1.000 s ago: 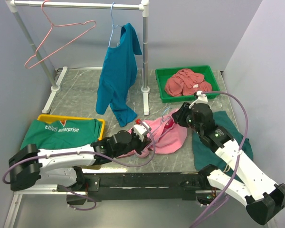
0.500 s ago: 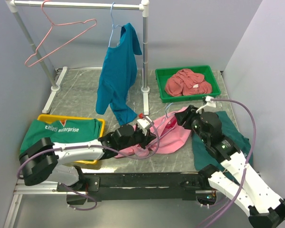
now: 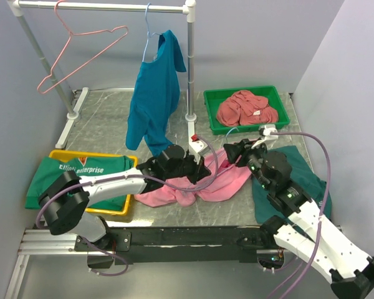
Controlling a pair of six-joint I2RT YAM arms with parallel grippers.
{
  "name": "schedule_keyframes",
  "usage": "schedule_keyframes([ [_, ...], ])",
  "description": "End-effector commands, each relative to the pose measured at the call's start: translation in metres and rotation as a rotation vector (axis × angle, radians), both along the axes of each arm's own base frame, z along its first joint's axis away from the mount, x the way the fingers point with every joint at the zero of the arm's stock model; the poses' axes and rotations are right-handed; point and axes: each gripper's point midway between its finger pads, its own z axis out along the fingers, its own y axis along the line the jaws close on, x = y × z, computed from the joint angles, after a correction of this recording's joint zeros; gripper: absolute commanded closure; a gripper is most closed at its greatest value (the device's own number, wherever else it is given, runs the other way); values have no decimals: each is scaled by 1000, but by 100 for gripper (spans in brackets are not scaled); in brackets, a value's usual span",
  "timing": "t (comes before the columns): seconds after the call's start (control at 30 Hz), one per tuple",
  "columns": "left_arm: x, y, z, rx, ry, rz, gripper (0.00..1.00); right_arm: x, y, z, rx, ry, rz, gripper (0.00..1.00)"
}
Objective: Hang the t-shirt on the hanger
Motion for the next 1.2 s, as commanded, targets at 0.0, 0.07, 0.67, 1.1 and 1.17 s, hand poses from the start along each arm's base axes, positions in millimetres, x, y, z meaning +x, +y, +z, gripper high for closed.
schedule_keyframes([
  [0.0, -7, -13, 15, -17, 23, -81, 99, 12, 6, 9, -66, -71, -19, 47],
  [0.07, -7, -16, 19, -17, 20, -96, 99, 19, 4, 3, -99, -58, -53, 47],
  [0.67, 0, -13, 38, -45, 78, 1, 73, 32, -1, -21, -163, -41, -117, 100],
  [1.1, 17, 64, 97, -192, 150, 351, 36, 21, -19, -32, -124, -72, -175, 100],
  [1.17, 19, 71, 81, -151, 186, 375, 39, 18, -22, -32, -104, -82, -180, 100],
])
